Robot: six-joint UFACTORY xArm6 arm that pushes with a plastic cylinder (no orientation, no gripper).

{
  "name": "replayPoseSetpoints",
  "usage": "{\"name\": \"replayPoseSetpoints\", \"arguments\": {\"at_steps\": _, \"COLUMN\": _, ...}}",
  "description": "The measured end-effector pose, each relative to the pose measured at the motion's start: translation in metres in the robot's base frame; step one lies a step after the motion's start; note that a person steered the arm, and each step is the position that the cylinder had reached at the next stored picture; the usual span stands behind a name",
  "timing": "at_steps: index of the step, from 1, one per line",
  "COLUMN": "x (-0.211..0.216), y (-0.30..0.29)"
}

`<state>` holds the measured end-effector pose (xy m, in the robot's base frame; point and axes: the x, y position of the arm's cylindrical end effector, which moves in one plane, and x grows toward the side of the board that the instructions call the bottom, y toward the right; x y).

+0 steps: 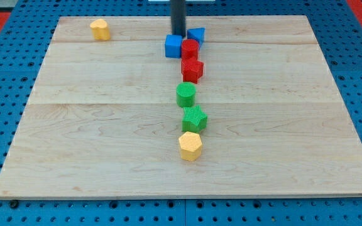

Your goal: Push blue cube into green circle

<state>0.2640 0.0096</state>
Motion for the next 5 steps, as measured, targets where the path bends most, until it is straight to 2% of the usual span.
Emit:
{"name": "replayPoseSetpoints", "arguments": {"at_steps": 1, "x": -0.003, "y": -0.024}}
{"name": "replayPoseSetpoints", "arguments": {"at_steps": 2, "x": 0.030, "y": -0.033}}
{"name": "replayPoseSetpoints", "arguments": {"at_steps": 3, "x": 0.075, "y": -0.018}}
{"name": "replayPoseSetpoints", "arguments": {"at_steps": 4, "x": 0.099, "y": -0.052}}
{"name": "replayPoseSetpoints", "arguments": {"at_steps": 5, "x": 0.099, "y": -0.101}}
